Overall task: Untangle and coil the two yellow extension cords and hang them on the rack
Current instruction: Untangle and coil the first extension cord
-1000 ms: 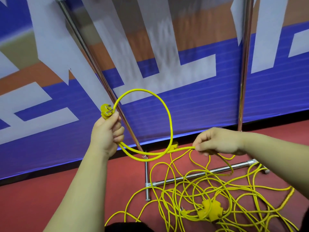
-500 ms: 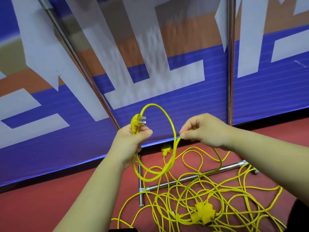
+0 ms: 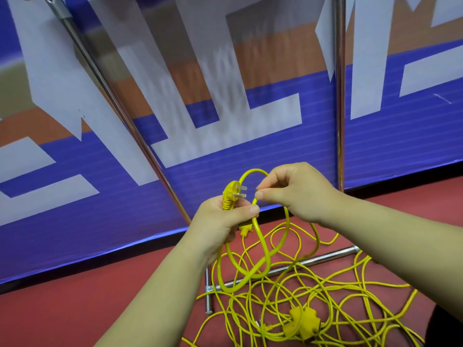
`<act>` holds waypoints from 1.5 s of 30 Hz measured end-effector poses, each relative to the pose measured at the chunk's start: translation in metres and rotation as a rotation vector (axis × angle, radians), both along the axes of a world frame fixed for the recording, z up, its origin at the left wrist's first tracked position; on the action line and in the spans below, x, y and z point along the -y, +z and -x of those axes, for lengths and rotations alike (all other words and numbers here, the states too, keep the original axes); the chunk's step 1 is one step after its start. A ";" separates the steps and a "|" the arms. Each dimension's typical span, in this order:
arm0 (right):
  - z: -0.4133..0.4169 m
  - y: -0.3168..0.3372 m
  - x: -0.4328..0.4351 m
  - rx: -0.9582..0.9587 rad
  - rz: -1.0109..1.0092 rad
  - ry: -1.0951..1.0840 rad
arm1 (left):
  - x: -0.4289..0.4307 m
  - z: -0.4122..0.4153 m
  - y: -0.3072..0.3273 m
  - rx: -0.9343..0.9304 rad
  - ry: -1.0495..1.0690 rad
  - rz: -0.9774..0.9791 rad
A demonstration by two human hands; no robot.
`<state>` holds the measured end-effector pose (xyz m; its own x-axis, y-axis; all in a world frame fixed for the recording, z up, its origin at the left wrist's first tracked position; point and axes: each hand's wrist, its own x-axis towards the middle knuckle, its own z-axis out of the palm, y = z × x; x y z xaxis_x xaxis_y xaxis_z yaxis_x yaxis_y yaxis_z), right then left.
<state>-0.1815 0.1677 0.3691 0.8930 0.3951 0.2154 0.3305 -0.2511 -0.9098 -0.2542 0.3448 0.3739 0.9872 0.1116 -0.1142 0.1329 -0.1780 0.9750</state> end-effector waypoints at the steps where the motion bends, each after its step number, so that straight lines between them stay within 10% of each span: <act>1: 0.000 0.001 0.000 0.003 -0.004 0.002 | 0.002 0.000 0.001 -0.001 -0.006 0.000; 14: -0.020 -0.025 0.048 -0.292 0.092 0.294 | -0.077 -0.004 0.036 0.277 0.394 0.186; 35: -0.039 -0.043 0.052 -0.802 -0.209 -0.327 | -0.118 -0.007 0.002 0.259 0.572 0.245; 45: -0.044 -0.060 0.040 -0.869 -0.269 -0.474 | -0.082 -0.007 0.004 0.205 0.240 0.265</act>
